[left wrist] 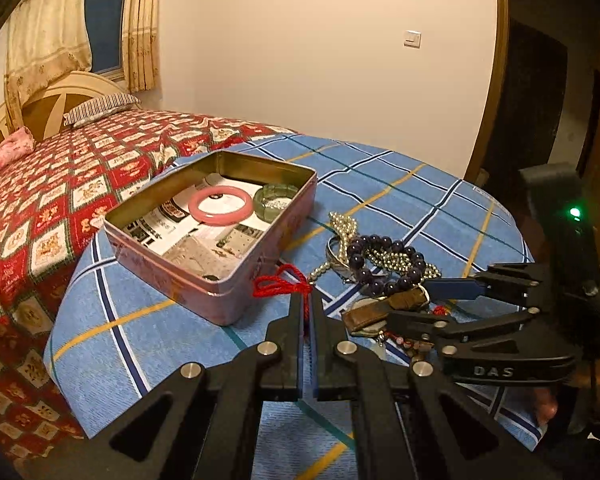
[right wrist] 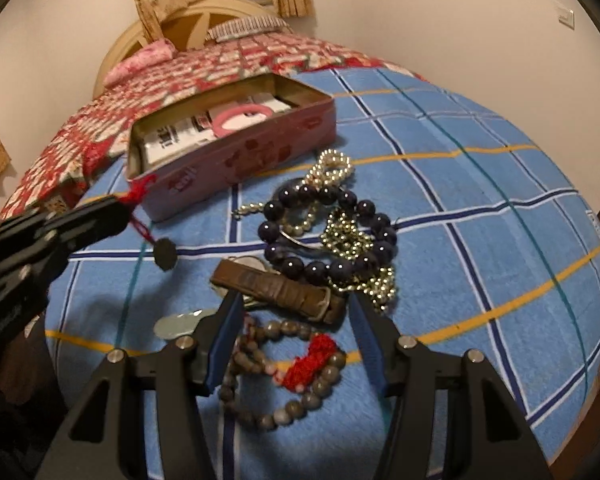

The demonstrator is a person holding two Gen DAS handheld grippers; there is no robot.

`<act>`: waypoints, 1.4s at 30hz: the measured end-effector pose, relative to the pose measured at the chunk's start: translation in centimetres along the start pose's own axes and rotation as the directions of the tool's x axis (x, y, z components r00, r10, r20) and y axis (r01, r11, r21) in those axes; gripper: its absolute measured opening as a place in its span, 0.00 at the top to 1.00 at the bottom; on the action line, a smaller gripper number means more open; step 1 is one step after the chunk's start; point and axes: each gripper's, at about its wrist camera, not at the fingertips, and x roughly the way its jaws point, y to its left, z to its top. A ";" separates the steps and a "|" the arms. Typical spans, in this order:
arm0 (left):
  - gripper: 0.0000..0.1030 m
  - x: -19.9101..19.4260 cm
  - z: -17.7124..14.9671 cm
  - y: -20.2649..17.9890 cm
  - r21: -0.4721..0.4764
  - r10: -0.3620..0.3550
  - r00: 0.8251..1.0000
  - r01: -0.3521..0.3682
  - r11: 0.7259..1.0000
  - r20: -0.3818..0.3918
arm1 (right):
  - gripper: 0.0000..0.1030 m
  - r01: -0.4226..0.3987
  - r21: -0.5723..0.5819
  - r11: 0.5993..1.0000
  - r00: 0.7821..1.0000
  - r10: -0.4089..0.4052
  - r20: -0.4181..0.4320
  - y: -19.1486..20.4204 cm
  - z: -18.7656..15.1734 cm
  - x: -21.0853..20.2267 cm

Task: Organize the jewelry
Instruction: 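Grasp the red tassel with the left tool while the right tool grasps the brown watch, then carry the red tassel and brown watch over the pink tin with both tools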

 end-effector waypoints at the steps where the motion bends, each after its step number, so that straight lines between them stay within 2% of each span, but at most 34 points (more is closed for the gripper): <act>1: 0.99 0.1 0.0 0.1 -0.004 -0.004 1.000 0.004 1.000 0.000 | 0.42 -0.005 0.006 1.000 1.000 0.005 -0.007 -0.1 0.0 0.2; 10: 0.99 -0.1 -0.4 0.2 -0.015 -0.028 1.000 0.028 0.999 0.004 | 0.39 -0.001 -0.021 1.000 1.000 0.001 -0.017 0.6 0.3 0.9; 11: 0.99 -0.1 -0.4 0.3 -0.017 -0.028 1.000 0.028 0.999 0.005 | 0.42 0.000 -0.025 1.000 1.000 0.000 -0.019 0.6 0.3 0.9; 12: 0.99 -0.1 -0.4 0.3 -0.020 -0.028 1.000 0.029 0.999 0.005 | 0.54 -0.004 -0.033 0.999 1.000 0.003 -0.024 0.5 0.3 0.8; 13: 0.99 -0.1 -0.4 0.4 -0.025 -0.030 1.000 0.030 0.999 0.006 | 0.60 -0.014 -0.046 0.999 0.999 0.012 -0.034 0.6 0.3 0.7; 18: 0.99 -0.2 -0.4 0.5 -0.028 -0.032 0.999 0.032 0.999 0.005 | 0.60 -0.055 -0.083 0.995 0.997 0.049 -0.063 0.9 0.3 0.5; 24: 0.99 -0.1 -0.4 0.7 -0.031 -0.027 1.000 0.027 0.999 0.002 | 0.54 -0.076 -0.107 0.991 0.996 0.071 -0.048 1.1 0.7 1.0; 26: 0.99 -0.1 -0.3 0.7 -0.032 -0.025 1.000 0.026 0.999 0.003 | 0.61 -0.079 -0.122 0.989 0.996 0.073 -0.048 1.2 0.8 1.0; 29: 0.99 -0.3 -0.2 0.8 -0.034 -0.024 1.000 0.024 0.999 0.009 | 0.64 -0.139 -0.104 0.985 0.990 0.135 -0.048 1.1 0.7 0.8; 36: 0.99 -1.5 0.6 0.8 -0.029 -0.014 0.999 0.016 0.999 0.041 | 0.64 -0.157 -0.098 0.983 0.986 0.161 0.035 1.5 0.7 -1.4; 42: 0.99 -2.4 1.7 1.0 -0.021 -0.001 0.997 0.003 1.000 0.072 | 0.64 -0.142 -0.069 0.987 0.983 0.149 0.108 0.8 1.9 -3.3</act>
